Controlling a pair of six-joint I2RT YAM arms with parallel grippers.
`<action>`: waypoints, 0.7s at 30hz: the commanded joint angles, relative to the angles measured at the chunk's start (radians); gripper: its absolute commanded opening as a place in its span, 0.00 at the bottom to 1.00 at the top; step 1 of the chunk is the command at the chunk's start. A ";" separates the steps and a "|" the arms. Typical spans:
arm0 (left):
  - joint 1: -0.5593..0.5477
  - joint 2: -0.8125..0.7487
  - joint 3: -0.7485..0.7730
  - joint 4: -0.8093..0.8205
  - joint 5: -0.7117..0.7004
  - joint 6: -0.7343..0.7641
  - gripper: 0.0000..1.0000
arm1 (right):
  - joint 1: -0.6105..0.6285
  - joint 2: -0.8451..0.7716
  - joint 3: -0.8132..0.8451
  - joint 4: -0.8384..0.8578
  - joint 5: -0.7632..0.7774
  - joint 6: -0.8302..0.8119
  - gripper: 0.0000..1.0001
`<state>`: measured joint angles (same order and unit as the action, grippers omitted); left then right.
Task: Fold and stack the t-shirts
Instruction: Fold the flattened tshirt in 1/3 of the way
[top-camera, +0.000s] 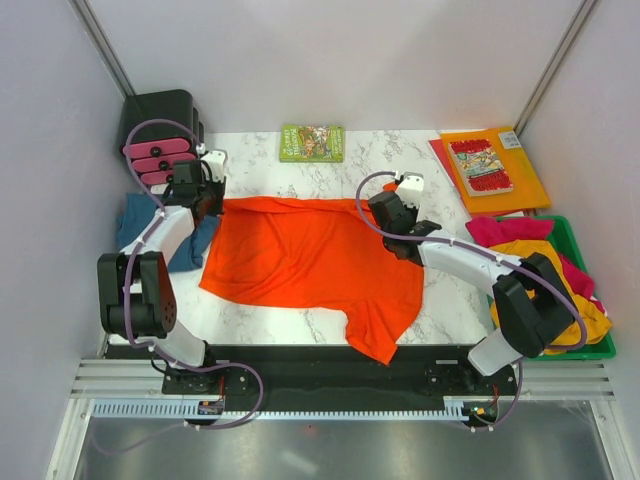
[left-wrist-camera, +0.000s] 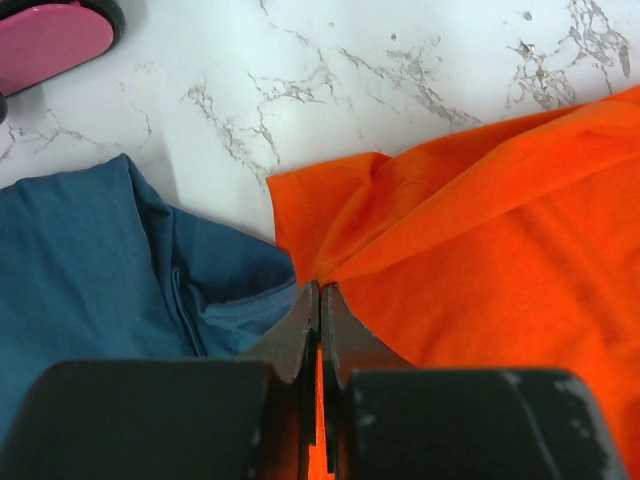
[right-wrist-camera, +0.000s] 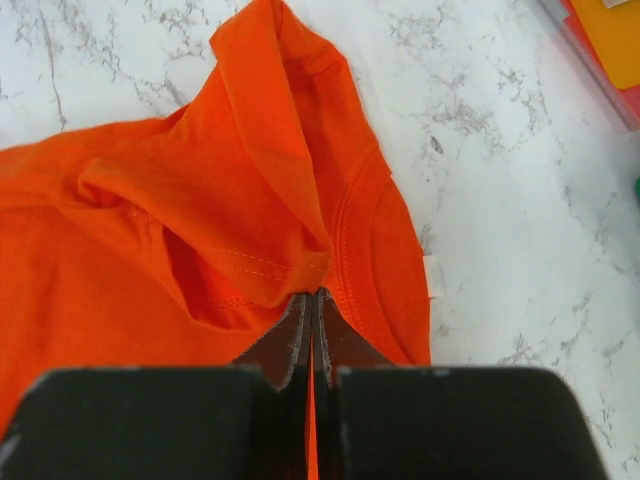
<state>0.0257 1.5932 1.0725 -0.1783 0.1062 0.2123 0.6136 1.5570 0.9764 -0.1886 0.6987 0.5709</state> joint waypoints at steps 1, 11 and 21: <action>0.002 0.052 0.065 0.056 -0.043 0.032 0.02 | -0.014 0.003 0.043 0.009 0.084 -0.023 0.00; -0.001 0.251 0.464 -0.010 -0.034 -0.041 0.02 | -0.129 0.264 0.513 0.035 0.085 -0.203 0.00; -0.001 0.294 0.503 -0.010 -0.046 0.001 0.02 | -0.117 0.189 0.484 0.038 0.076 -0.212 0.00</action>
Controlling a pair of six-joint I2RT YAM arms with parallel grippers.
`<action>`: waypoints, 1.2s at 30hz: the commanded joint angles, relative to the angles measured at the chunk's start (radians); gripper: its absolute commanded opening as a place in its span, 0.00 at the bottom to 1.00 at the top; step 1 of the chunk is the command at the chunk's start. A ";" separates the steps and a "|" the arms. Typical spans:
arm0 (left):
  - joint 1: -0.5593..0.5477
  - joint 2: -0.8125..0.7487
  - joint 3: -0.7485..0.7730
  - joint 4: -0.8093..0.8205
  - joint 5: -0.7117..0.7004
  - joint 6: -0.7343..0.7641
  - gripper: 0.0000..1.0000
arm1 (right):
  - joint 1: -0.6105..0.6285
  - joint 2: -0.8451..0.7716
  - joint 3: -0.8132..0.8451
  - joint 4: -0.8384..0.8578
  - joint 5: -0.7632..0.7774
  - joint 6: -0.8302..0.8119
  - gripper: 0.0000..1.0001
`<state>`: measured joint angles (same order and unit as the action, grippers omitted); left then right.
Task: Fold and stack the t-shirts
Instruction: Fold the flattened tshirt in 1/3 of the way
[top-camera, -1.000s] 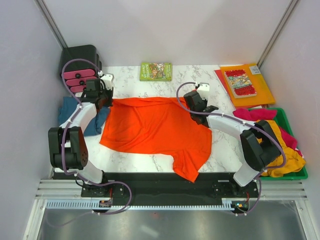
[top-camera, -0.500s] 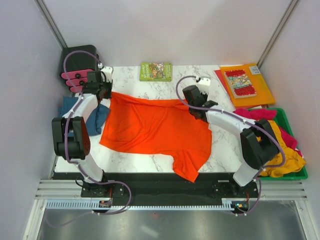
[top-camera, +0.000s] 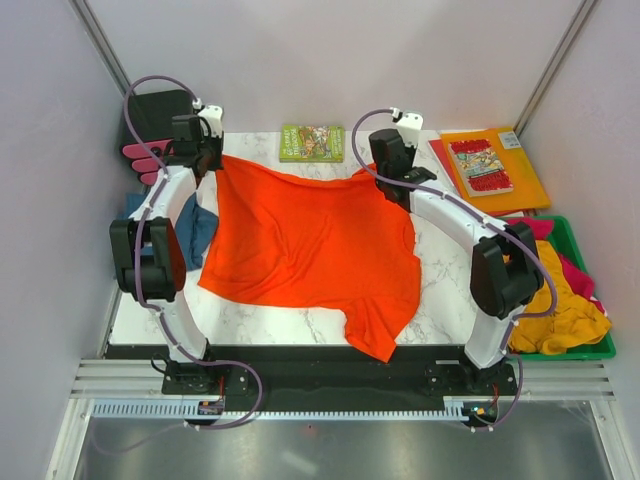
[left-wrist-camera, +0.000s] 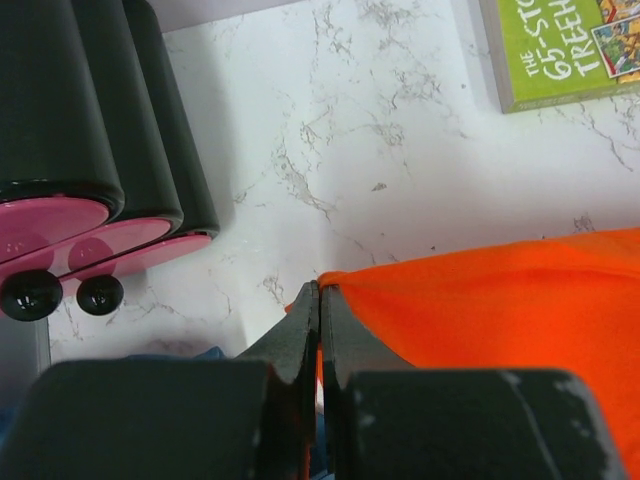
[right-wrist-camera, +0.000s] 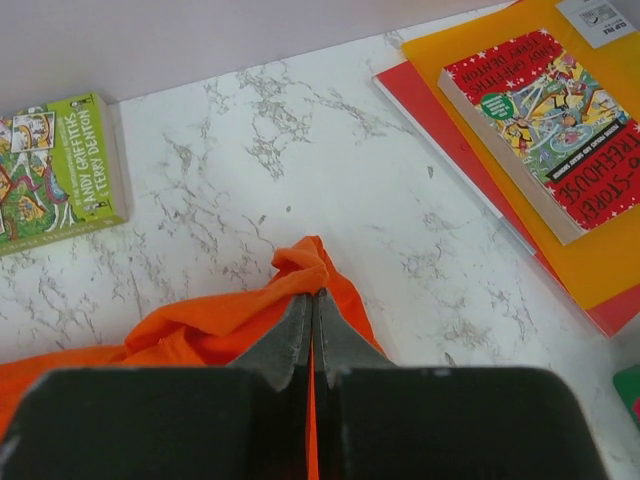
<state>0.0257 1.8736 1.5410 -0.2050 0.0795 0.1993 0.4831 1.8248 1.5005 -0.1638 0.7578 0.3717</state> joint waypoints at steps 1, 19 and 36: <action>-0.001 0.010 0.021 0.016 -0.018 0.017 0.02 | 0.018 -0.109 -0.078 0.015 0.018 -0.010 0.00; 0.039 -0.085 -0.142 0.030 -0.024 0.042 0.02 | 0.009 -0.298 -0.339 -0.013 0.086 0.068 0.00; 0.057 -0.258 -0.375 0.033 0.014 0.055 0.02 | 0.009 -0.392 -0.493 -0.062 0.061 0.144 0.00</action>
<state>0.0727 1.6760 1.2278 -0.2005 0.0856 0.2115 0.4934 1.4750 1.0527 -0.2058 0.8093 0.4706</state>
